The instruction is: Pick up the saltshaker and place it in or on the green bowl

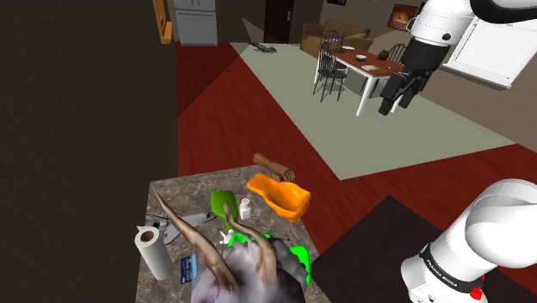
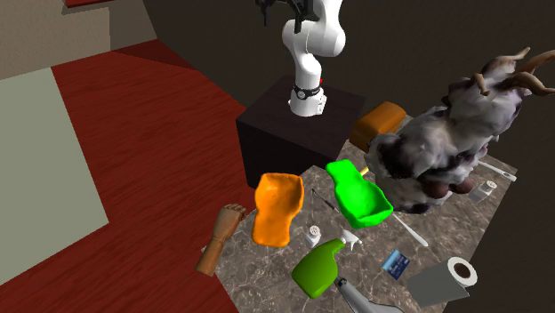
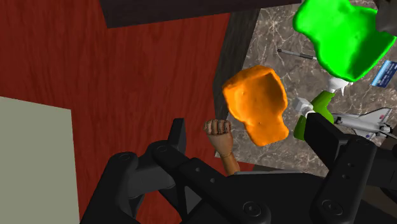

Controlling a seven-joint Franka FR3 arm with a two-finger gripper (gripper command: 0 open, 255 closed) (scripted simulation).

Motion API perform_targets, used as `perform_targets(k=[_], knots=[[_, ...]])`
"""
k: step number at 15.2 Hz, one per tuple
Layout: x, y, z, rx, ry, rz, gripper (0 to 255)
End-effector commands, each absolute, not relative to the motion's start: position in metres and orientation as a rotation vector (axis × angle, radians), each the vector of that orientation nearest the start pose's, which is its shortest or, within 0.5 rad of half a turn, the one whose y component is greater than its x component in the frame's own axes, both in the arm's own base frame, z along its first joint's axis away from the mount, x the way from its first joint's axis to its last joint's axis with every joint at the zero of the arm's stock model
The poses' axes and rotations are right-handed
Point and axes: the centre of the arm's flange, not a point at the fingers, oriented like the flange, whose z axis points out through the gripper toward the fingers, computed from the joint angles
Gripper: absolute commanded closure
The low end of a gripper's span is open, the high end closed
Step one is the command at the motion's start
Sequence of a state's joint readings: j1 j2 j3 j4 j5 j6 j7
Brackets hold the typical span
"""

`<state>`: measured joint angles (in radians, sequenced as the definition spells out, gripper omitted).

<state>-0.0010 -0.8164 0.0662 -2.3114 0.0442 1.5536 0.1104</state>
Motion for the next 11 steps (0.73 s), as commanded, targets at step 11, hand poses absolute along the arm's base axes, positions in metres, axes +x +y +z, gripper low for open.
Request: perform_targets(k=[11], knots=[[0.361,0.087,0.518,-3.107,0.193,-0.045,0]])
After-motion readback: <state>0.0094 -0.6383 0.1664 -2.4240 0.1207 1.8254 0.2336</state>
